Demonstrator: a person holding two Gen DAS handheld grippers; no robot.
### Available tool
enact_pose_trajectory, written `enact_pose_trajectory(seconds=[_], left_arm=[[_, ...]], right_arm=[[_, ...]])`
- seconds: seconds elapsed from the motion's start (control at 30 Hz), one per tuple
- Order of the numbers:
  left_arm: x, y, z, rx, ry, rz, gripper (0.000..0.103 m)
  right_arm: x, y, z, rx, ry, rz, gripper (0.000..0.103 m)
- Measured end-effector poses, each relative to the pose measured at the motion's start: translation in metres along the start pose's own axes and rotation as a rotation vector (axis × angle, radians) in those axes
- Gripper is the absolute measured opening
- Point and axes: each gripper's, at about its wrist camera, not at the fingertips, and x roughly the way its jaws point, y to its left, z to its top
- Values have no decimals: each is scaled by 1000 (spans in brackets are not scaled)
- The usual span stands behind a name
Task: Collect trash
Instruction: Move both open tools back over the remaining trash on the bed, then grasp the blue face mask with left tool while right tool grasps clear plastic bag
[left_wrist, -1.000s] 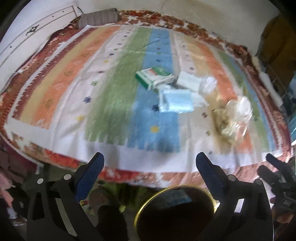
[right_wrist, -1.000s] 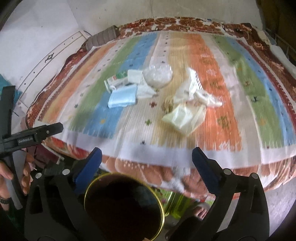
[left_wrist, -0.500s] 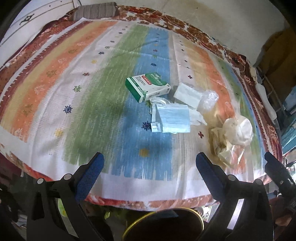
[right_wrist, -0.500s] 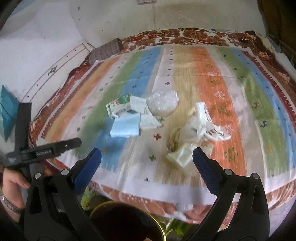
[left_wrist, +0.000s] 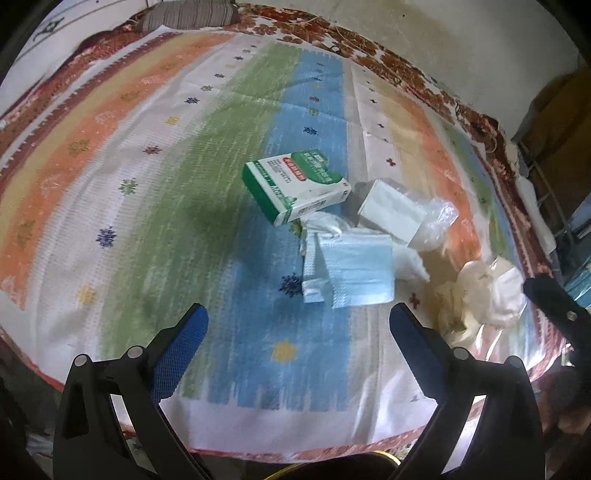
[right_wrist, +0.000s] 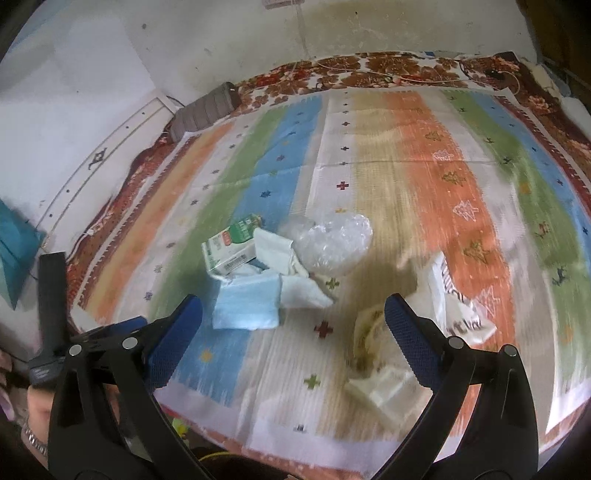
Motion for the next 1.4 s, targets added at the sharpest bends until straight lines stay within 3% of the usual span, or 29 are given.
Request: enact_pose_trajectory(seconds=[0.17, 0.33, 0.73, 0.83, 0.9, 1.03, 1.1, 1.2, 1.27, 1.4], left_arm=[[13, -3, 6, 11, 17, -18, 96], [31, -4, 11, 11, 49, -58, 89], [52, -19, 13, 43, 79, -114, 61], [55, -22, 13, 45, 67, -90, 60], [59, -25, 12, 62, 63, -58, 54], [67, -26, 14, 48, 83, -68, 46], [70, -27, 13, 48, 92, -65, 36], [72, -29, 11, 61, 107, -49, 3], [66, -29, 13, 51, 96, -50, 1], [49, -30, 21, 24, 57, -97, 0]], right_arm=[[18, -2, 12, 23, 0, 1, 94], [39, -12, 23, 82, 24, 14, 93], [87, -21, 49, 115, 53, -1, 80], [99, -24, 54, 126, 72, -38, 70], [107, -30, 56, 144, 78, -56, 64], [124, -42, 52, 178, 110, -62, 53], [126, -42, 51, 172, 115, -58, 46], [125, -38, 51, 144, 115, -53, 31], [121, -36, 52, 135, 114, -53, 16], [113, -32, 56, 105, 94, -48, 11]])
